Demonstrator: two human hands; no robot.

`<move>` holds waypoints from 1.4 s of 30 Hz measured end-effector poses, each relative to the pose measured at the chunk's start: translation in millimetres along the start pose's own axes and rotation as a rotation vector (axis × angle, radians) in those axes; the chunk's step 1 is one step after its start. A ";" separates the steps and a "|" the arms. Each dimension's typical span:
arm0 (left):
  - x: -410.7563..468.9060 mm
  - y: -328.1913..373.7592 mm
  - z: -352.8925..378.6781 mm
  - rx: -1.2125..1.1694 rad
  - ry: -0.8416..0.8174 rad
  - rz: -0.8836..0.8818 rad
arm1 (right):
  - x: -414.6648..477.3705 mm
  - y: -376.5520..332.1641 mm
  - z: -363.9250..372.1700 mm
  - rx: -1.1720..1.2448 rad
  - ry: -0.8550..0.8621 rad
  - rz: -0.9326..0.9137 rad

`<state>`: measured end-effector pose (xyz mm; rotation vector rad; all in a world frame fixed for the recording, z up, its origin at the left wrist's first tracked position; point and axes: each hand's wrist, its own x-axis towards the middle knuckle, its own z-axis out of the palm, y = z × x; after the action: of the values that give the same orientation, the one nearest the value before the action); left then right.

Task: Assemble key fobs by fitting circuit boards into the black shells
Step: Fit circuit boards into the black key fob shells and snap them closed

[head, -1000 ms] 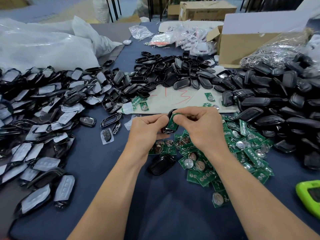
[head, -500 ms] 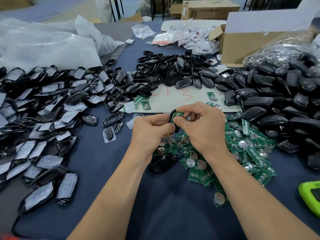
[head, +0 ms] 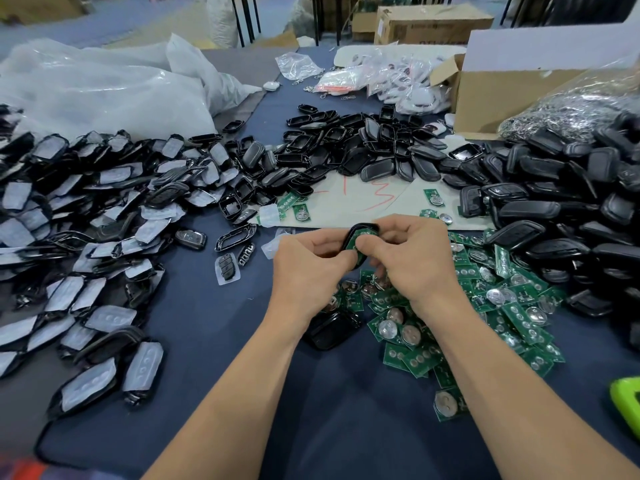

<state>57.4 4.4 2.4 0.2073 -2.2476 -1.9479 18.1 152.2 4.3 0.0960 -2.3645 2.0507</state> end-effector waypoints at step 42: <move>12.0 -5.4 -133.7 -0.482 1.091 0.006 | 69.0 -76.8 249.1 -0.562 -0.841 -0.327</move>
<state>73.8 -128.3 16.0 0.9104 -1.0609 -1.6507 -38.6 -107.8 48.1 1.4531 -2.9522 1.2506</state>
